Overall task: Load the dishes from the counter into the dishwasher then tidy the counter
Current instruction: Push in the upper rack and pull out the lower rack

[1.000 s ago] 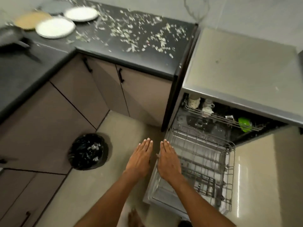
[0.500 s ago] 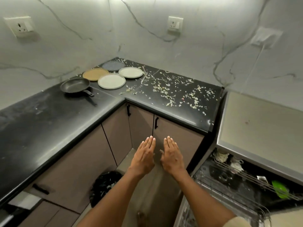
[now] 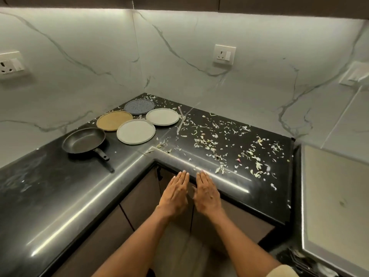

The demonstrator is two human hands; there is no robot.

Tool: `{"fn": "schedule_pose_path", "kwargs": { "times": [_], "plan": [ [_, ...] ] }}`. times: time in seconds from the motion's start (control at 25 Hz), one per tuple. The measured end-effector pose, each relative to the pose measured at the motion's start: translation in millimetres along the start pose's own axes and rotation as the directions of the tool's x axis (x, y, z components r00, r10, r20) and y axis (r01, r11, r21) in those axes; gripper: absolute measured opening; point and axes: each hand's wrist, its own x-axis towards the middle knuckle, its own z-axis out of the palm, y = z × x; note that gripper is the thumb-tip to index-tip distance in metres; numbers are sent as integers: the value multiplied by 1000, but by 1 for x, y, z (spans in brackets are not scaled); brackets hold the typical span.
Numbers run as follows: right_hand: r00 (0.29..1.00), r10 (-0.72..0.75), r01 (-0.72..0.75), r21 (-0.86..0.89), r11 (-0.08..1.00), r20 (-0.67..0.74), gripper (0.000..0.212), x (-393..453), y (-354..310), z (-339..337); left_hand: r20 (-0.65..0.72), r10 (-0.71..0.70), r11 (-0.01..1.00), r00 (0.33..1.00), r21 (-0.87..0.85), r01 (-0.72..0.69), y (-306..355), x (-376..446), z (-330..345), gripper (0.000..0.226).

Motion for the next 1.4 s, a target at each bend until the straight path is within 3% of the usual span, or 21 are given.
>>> {"fn": "schedule_pose_path", "kwargs": {
  "times": [0.52, 0.92, 1.12, 1.24, 1.4],
  "plan": [
    [994, 10, -9, -10, 1000, 106, 62, 226, 11, 39, 48, -36, 999, 998, 40, 34, -113, 199, 3, 67],
    [976, 12, -11, -8, 1000, 219, 68, 401, 9, 68, 149, 13, 996, 989, -84, 0, -189, 363, -6, 53],
    [956, -77, 101, -72, 992, 281, 63, 453, 19, 77, 134, -16, 987, 991, -158, 37, -199, 401, 8, 27],
    [928, -127, 187, -144, 972, 351, 68, 472, 25, 77, 72, -79, 974, 994, -207, 93, -198, 409, 16, 24],
    [929, -117, 187, -172, 967, 351, 63, 467, 27, 87, -7, -141, 963, 990, -233, 136, -197, 408, 23, 18]
  ]
}}
